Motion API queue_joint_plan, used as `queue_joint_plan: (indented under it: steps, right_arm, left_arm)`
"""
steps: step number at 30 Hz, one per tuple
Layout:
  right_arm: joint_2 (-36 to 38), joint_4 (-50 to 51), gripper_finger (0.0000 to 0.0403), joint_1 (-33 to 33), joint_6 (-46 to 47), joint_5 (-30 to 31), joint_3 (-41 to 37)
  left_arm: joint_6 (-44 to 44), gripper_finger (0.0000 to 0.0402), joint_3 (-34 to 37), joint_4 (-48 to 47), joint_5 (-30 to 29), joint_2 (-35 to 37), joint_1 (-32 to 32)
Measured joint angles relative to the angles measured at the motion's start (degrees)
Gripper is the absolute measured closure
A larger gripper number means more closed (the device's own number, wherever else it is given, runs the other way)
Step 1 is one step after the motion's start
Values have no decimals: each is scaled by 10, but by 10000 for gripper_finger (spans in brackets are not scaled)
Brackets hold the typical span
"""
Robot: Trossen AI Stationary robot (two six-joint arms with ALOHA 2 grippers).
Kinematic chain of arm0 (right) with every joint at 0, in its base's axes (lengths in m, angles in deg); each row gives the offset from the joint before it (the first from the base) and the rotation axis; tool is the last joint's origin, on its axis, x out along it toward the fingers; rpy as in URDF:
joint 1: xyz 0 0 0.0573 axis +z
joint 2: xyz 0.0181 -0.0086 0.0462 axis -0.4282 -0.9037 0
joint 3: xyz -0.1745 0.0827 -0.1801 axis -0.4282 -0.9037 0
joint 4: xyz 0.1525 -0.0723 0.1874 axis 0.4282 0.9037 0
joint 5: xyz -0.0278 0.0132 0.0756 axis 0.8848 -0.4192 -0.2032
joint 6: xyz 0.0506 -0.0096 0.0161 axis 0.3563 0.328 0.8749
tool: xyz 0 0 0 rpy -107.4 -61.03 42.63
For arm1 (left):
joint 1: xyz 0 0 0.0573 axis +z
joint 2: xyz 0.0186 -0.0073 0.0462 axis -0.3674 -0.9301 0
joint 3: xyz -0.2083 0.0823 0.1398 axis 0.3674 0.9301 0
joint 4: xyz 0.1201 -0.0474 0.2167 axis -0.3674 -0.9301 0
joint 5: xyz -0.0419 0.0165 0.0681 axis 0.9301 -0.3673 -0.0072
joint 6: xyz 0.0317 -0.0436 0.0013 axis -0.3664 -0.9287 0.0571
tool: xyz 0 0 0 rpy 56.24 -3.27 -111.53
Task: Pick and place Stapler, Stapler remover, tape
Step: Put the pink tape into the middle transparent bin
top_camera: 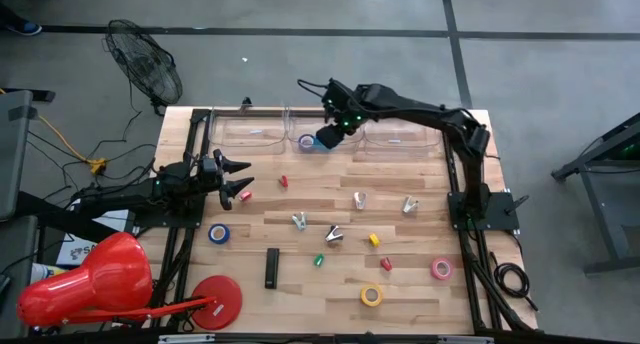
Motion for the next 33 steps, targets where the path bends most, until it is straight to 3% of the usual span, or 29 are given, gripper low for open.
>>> queue_joint_plan:
  steps: [6, 13, 24, 33]
  right_arm:
    - [66, 64, 256, 44, -6, 43, -39]
    - [187, 47, 258, 108, 37, 38, -213]
    - [382, -21, 258, 252, 288, -14, -478]
    - [417, -117, 258, 398, 493, -27, -587]
  left_arm:
    - [0, 172, 0, 0, 0, 0, 0]
    - [0, 172, 0, 0, 0, 0, 0]
    - [0, 172, 0, 0, 0, 0, 0]
    - [0, 172, 0, 0, 0, 0, 0]
